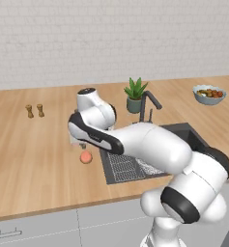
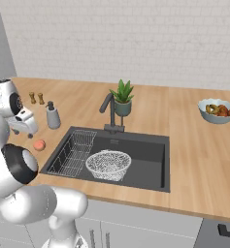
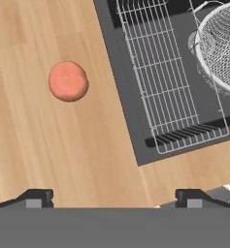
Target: Put the colander in the sink, put the peach in the colander, and turn on the sink faucet and pour water over the colander.
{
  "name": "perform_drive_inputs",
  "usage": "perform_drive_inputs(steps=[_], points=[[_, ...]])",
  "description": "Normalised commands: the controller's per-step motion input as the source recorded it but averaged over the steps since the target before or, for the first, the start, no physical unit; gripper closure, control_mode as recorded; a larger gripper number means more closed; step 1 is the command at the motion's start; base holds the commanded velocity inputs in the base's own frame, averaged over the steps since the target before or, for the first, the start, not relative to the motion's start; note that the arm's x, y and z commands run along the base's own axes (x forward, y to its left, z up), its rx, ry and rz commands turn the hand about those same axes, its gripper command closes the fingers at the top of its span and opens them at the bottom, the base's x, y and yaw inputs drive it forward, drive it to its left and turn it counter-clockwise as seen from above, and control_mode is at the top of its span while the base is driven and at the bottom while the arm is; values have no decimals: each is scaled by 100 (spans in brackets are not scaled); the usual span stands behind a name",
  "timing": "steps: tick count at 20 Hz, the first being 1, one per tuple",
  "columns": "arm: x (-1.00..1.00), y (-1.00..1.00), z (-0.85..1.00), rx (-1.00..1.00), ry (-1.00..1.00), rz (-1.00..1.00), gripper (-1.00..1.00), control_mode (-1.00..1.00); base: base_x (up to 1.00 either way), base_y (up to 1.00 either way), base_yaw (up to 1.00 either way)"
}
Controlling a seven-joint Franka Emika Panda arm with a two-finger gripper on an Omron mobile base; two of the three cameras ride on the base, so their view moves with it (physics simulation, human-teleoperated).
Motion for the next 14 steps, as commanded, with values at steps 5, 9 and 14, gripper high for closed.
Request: perform_drive_inputs(steps=[5,9,14], points=[[0,0,-8,2,-25,0,-100,-100,0,0,0],[20,-1,-7,15,-8,0,-100,-100,0,0,0],[34,0,-3,19,1,0,-100,-100,0,0,0]])
